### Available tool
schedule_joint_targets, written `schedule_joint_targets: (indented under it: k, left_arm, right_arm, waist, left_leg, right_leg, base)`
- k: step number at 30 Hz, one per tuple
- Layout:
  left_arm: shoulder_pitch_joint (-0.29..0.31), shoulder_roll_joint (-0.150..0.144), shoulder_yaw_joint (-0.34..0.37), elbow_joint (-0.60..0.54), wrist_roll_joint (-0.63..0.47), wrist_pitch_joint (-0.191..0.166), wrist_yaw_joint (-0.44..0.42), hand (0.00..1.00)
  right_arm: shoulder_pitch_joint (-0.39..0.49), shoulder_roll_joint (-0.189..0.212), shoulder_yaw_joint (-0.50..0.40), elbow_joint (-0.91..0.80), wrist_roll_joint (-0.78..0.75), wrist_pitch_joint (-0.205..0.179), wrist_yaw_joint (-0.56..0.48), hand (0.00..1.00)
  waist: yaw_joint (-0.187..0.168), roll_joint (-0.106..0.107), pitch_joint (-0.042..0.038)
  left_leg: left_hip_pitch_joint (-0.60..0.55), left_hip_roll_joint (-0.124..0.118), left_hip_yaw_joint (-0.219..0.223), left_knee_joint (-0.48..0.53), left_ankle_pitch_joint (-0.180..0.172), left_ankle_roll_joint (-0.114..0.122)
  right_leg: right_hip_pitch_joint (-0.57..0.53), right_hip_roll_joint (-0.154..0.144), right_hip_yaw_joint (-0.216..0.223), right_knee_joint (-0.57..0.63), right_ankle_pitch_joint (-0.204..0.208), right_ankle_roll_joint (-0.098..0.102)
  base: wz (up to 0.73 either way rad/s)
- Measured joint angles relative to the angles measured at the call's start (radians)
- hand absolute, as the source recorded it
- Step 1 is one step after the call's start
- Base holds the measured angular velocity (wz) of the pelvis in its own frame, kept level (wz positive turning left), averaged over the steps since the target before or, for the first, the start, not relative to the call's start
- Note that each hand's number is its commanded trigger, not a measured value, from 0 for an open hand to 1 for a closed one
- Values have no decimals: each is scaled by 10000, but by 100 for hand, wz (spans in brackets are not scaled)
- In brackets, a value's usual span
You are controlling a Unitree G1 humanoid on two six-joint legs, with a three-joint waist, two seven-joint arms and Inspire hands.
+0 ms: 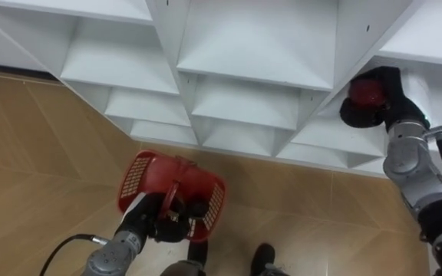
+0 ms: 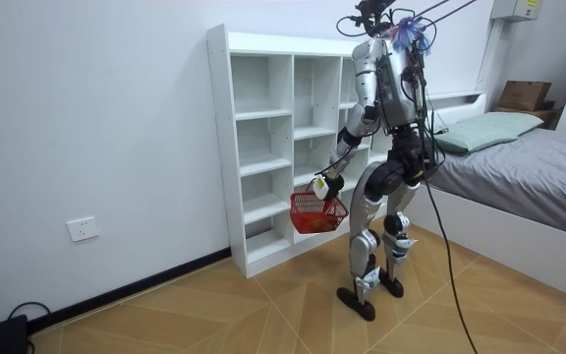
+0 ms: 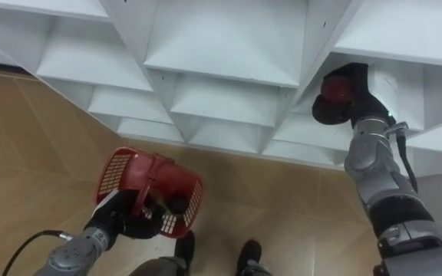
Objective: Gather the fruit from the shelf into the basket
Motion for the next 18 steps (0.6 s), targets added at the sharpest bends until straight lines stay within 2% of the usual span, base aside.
schedule_joint_targets:
  k: [5, 13, 18]
  left_arm:
    - [-52, -16, 9, 2, 0, -6, -2, 100]
    - [-106, -12, -4, 0, -26, -24, -46, 100]
    - [-218, -77, -8, -4, -55, -86, -40, 100]
  right_arm:
    - [2, 147, 0, -85, -20, 6, 243, 100]
    - [322, 193, 345, -1163, -40, 88, 552, 100]
    - [816, 178, 339, -2096, -16, 152, 740, 100]
  waist:
    - [-3, -1, 0]
    - [-40, 21, -14]
    - [-157, 192, -115]
  left_leg:
    - [-12, -2, 1, 0, 1, -1]
    - [-18, 26, 19, 5, 0, -1]
    - [9, 67, 109, 0, 0, -2]
  right_leg:
    - [0, -3, -14, -16, -4, 5]
    - [43, 36, -15, -137, 10, 11]
    - [49, 64, 21, -147, 31, -17]
  base:
    - [0]
    - [0]
    - [-4]
